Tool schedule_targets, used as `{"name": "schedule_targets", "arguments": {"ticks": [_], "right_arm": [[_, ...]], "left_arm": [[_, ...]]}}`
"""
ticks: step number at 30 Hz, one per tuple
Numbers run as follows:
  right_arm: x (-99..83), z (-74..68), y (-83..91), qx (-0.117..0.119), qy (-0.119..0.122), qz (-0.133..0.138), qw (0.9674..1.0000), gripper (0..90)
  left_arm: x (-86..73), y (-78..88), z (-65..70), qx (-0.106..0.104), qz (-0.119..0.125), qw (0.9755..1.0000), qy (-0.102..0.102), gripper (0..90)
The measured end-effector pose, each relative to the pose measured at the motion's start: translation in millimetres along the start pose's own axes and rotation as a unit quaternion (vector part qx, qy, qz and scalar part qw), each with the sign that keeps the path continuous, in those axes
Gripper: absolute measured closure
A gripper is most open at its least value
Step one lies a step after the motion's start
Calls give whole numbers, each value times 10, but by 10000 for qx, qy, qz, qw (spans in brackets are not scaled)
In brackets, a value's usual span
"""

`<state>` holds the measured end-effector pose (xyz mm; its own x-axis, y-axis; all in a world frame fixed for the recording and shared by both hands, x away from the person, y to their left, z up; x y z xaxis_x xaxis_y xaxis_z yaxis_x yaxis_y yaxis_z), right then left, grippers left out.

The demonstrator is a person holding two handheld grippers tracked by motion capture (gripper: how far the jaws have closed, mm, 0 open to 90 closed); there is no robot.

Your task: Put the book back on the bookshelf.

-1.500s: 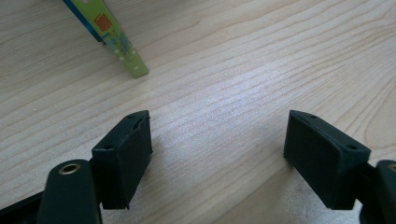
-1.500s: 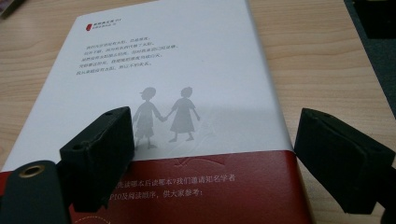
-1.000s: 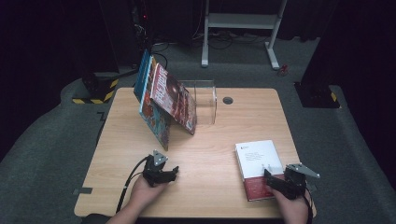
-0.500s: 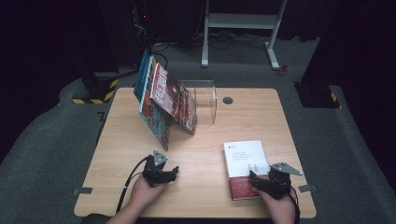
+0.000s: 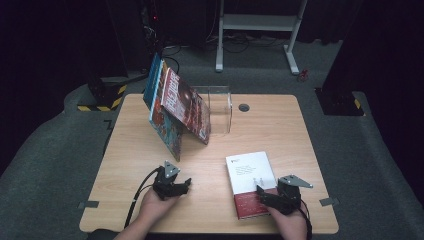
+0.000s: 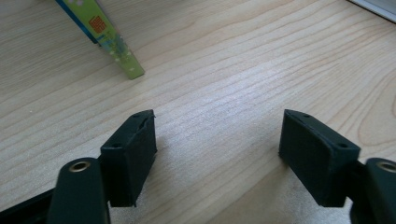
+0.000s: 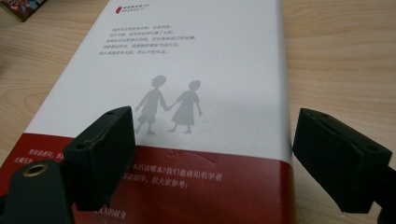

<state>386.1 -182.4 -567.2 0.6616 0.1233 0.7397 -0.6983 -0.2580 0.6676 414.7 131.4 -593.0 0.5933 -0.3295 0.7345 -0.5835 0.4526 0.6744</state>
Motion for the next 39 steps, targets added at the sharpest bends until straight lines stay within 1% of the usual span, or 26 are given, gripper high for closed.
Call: {"name": "schedule_targets", "arguments": {"ticks": [2,3,4,5,6,7,8,9,10,11,15,18,19,20,22,24,25,27,28,29,30,31,32,33,37,39], "right_arm": [[-21,22,17,44,-51,-36,10000,129],[-34,29,33,46,-58,-62,10000,128],[-42,27,40,50,-69,-89,9999,130],[-49,20,47,60,-97,-148,9998,131],[-55,4,59,24,-60,-172,9998,131],[-62,-4,72,-30,-41,-163,9999,131],[-65,-5,80,-63,-23,-165,9998,132],[-67,-10,85,-91,-24,-187,9998,135],[-67,-10,85,-91,-24,-187,9998,135],[-59,-38,87,-194,-15,-232,9995,134],[-20,-200,41,-301,122,-219,9992,126],[32,-400,-33,-382,260,-160,9988,112],[44,-445,-50,-386,296,-146,9987,111],[62,-522,-79,-370,364,-114,9986,111],[82,-632,-115,-301,435,-123,9985,113],[98,-775,-153,-173,548,-133,9983,117],[104,-821,-166,-126,575,-126,9982,119],[116,-942,-197,-26,657,-124,9978,120],[121,-988,-208,12,682,-120,9976,120],[123,-1027,-216,42,713,-119,9974,120],[124,-1058,-223,75,737,-115,9972,120],[124,-1058,-223,75,737,-115,9972,120],[127,-1094,-233,130,779,-95,9968,121],[127,-1096,-233,137,791,-89,9967,121],[120,-1082,-223,200,807,-20,9965,137],[112,-1063,-218,282,811,32,9963,142]], "left_arm": [[-7,9,25,-43,-26,10000,32,287],[-8,13,57,-124,-14,9999,85,285],[-4,22,108,-256,0,9995,159,284],[19,39,175,-368,85,9991,166,283],[42,51,229,-418,155,9990,98,286],[58,57,273,-438,176,9989,2,287],[67,57,301,-464,174,9988,-43,287],[75,56,337,-523,182,9985,-38,287],[75,56,337,-523,182,9985,-38,287],[89,55,392,-602,209,9979,-66,290],[81,39,437,-682,183,9975,-71,296],[77,34,462,-706,193,9973,-96,314],[78,34,474,-728,212,9971,-102,320],[76,35,476,-731,211,9970,-120,325],[72,33,470,-724,212,9971,-108,333],[72,30,462,-719,224,9971,-96,345],[76,34,456,-708,241,9971,-101,348],[94,52,448,-714,332,9969,-43,359],[101,69,432,-686,371,9969,-39,367],[114,86,419,-666,456,9967,18,396],[121,99,402,-660,489,9966,38,406],[121,99,402,-660,489,9966,38,406],[137,128,364,-648,564,9963,87,408],[143,142,350,-631,596,9962,97,416],[175,195,321,-670,744,9949,133,467],[195,212,321,-701,812,9941,178,479]]}}
Point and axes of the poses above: each handheld gripper's, and its own axes: y roughly backward along the jaws, x roughly out of its top, z roughly to its right, the point moved 10 cm from there along -y, roughly forward along the jaws, and after that the axes turned 7 degrees about -x, right-handed, at the moved point
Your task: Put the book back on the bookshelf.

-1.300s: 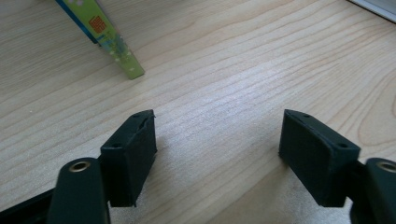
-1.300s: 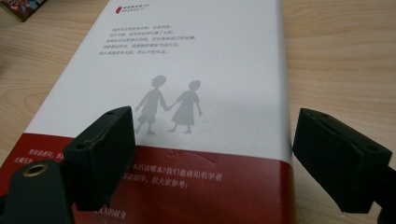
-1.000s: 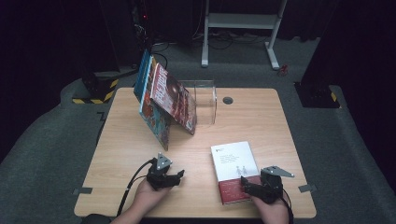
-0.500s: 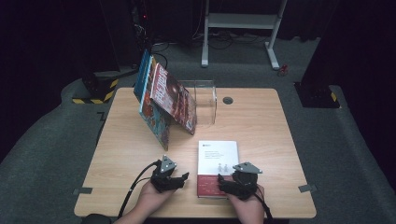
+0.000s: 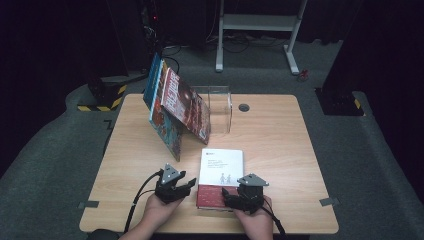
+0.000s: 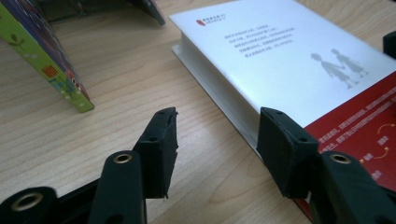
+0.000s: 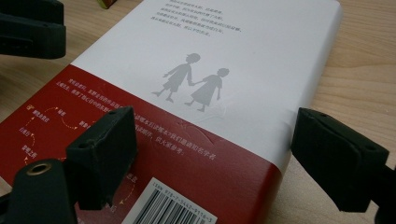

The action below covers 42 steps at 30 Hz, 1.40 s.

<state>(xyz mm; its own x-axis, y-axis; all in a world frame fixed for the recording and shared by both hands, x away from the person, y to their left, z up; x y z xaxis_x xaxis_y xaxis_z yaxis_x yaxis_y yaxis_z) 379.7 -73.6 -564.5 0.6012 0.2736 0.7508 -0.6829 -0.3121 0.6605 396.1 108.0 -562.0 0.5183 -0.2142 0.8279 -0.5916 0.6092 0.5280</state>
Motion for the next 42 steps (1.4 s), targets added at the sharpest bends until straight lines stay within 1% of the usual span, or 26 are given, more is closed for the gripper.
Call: {"name": "schedule_targets", "arguments": {"ticks": [3,6,7,9,12,14,16,18,21,25,26,28,30,33,35,36,37,42], "right_arm": [[-17,37,11,37,-52,36,10000,142],[-26,80,29,-28,-24,71,10000,143],[-30,94,36,-33,-18,61,10000,143],[-34,105,46,-38,1,39,10000,143],[-41,130,74,-73,155,17,9999,143],[-52,156,98,-114,212,23,9997,143],[-70,168,121,-132,191,54,9997,148],[-87,183,144,-149,116,140,9997,150],[-100,171,166,-117,65,250,9996,153],[-115,148,198,-44,-49,327,9994,153],[-115,148,198,-44,-49,327,9994,153],[-120,135,204,-46,-44,363,9993,153],[-125,119,199,-30,-94,362,9993,152],[-132,88,182,-12,-53,353,9994,150],[-133,68,167,16,-57,342,9994,147],[-136,59,161,20,-64,321,9995,146],[-136,50,150,22,-33,315,9995,145],[-127,23,126,59,-53,313,9995,143]], "left_arm": [[29,6,26,-115,64,9999,111,459],[42,9,57,-173,82,9998,102,432],[56,0,111,-294,76,9994,135,415],[68,-6,143,-350,54,9993,145,390],[86,-44,198,-431,-72,9990,112,361],[91,-85,217,-430,-198,9989,18,334],[96,-121,238,-469,-265,9985,21,322],[90,-159,260,-496,-304,9983,3,303],[56,-219,302,-663,-388,9969,160,283],[37,-285,377,-840,-391,9954,225,258],[37,-285,377,-840,-391,9954,225,246],[20,-318,414,-959,-445,9939,303,225],[10,-327,437,-1055,-468,9926,387,206],[0,-335,458,-1072,-475,9924,372,189],[-2,-349,467,-1116,-466,9918,403,178],[-5,-358,473,-1158,-480,9910,460,175],[-7,-363,476,-1185,-485,9906,476,173],[-13,-379,496,-1259,-481,9896,501,165]]}}
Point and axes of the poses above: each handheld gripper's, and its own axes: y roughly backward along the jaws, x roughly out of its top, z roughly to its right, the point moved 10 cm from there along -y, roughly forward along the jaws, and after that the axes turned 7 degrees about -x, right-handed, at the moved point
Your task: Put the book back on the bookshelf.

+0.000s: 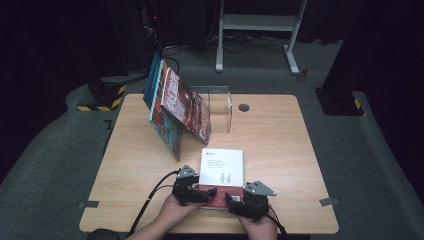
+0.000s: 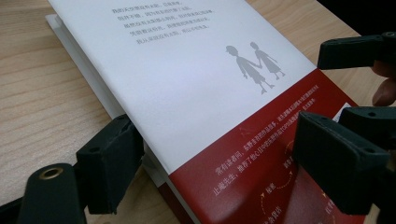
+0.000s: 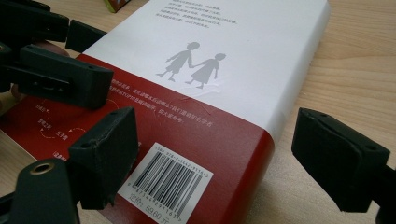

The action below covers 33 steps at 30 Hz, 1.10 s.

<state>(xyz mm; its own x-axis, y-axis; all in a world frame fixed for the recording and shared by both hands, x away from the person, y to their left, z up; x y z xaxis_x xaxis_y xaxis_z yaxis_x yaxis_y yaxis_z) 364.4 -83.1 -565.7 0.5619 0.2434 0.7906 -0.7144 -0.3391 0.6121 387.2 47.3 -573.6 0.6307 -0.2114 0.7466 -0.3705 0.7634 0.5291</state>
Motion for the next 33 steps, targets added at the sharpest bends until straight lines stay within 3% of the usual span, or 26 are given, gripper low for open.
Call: {"name": "schedule_targets", "arguments": {"ticks": [10,16,27,30,33], "right_arm": [[2,-19,-6,67,-3,34,10000,144],[16,-17,9,104,-58,82,9999,146],[14,-18,11,46,-26,75,10000,158],[100,29,59,-25,-75,136,9999,155],[322,151,179,-152,-73,339,9993,153]], "left_arm": [[29,35,19,116,46,9995,-276,179],[75,103,28,163,188,9990,-378,248],[59,110,3,116,182,9994,-263,275],[67,113,8,130,187,9994,-274,274],[59,109,0,134,150,9995,-256,272]]}}
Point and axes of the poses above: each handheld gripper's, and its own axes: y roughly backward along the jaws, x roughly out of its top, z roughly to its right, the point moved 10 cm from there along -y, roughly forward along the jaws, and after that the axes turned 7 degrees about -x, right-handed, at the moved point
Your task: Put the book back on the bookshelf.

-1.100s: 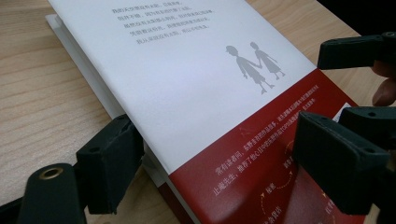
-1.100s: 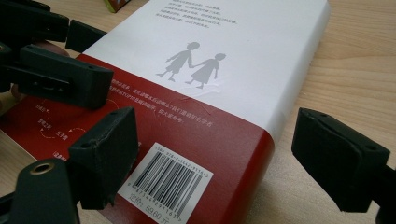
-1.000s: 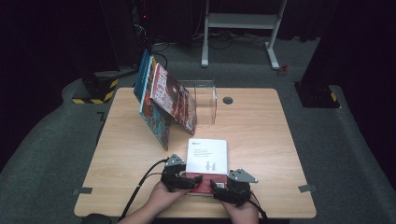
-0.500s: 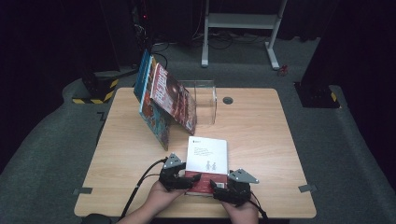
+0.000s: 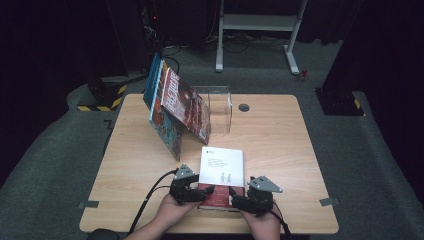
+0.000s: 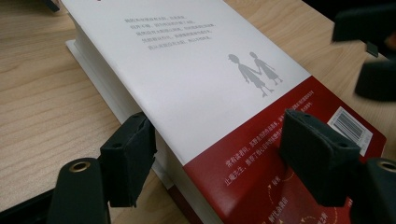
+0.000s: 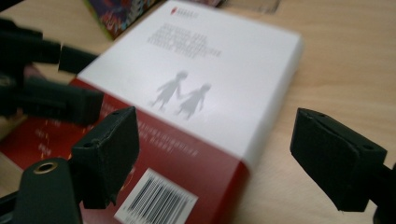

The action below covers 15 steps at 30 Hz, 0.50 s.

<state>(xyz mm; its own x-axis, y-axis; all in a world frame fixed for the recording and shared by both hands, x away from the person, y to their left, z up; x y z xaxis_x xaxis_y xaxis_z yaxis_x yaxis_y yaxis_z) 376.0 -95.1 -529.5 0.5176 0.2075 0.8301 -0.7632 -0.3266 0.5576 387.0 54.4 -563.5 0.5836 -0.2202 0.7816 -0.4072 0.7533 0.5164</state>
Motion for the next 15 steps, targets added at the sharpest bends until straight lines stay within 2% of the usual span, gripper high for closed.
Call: {"name": "schedule_targets", "arguments": {"ticks": [5,8,11,15], "right_arm": [[343,194,152,-226,14,228,9995,154],[465,305,166,-320,-47,246,9992,151],[441,316,152,-306,-82,237,9992,148],[157,227,25,-182,-77,-64,9998,141]], "left_arm": [[-3,-8,-8,89,-21,10000,-36,250],[1,-7,-5,93,-15,9999,-44,248],[-1,-9,-11,102,-28,9999,-60,244],[-19,-27,-31,103,-91,9999,-43,228]]}}
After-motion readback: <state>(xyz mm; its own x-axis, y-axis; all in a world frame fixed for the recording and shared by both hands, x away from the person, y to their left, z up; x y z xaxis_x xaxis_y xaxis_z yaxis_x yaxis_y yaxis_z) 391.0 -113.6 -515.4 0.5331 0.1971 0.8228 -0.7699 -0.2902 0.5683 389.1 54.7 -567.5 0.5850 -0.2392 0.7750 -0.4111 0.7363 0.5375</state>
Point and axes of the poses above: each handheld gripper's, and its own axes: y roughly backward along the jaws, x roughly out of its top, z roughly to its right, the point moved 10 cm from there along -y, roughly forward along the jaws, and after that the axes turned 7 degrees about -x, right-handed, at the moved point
